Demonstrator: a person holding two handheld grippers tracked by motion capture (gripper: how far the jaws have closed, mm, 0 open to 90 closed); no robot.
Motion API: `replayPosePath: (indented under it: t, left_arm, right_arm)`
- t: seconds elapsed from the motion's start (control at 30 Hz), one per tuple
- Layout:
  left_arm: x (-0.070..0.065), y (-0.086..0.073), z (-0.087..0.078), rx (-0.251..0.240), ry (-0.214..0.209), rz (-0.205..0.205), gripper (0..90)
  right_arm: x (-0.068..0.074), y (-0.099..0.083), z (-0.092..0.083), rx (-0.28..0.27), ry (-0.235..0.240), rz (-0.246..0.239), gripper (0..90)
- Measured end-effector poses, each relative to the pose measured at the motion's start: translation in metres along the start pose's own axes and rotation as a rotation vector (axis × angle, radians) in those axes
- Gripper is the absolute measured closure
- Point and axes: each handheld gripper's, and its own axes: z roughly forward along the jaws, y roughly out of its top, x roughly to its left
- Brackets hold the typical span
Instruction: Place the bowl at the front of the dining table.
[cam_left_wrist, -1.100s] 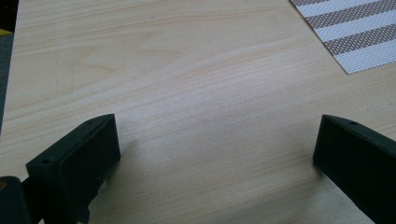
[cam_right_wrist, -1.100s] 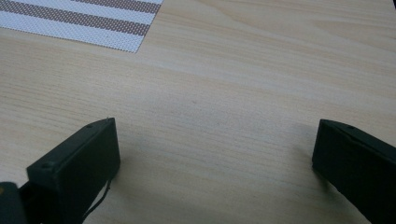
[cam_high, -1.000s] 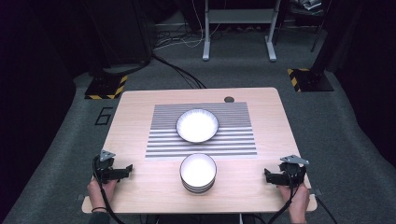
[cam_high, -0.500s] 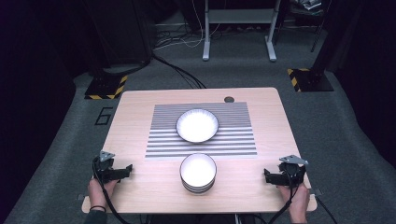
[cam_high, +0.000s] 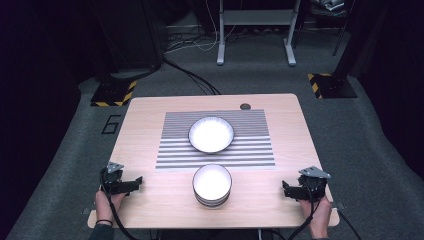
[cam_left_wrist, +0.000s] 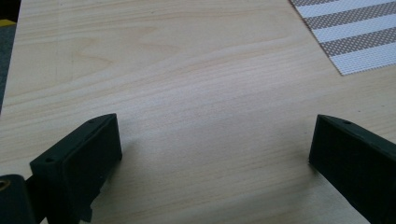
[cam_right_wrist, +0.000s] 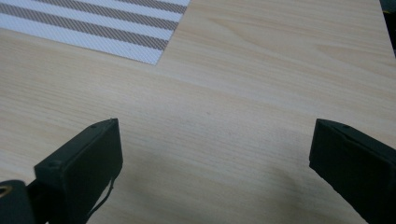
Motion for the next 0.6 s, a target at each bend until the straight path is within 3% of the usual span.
replayPosePath:
  t: [0.17, 0.4, 0.6]
  left_arm:
    - [-0.004, 0.001, -0.009, -0.017, -0.023, -0.002, 3.5]
    - [-0.019, 0.009, -0.021, -0.028, -0.094, 0.030, 3.8]
    - [-0.027, 0.015, -0.024, -0.036, -0.122, 0.048, 4.8]
  right_arm:
    - [0.009, 0.011, -0.008, -0.031, 0.033, 0.003, 1.8]
    - [0.029, 0.029, -0.014, -0.035, 0.100, -0.054, 2.9]
    - [0.043, 0.041, -0.018, -0.038, 0.145, -0.087, 3.8]
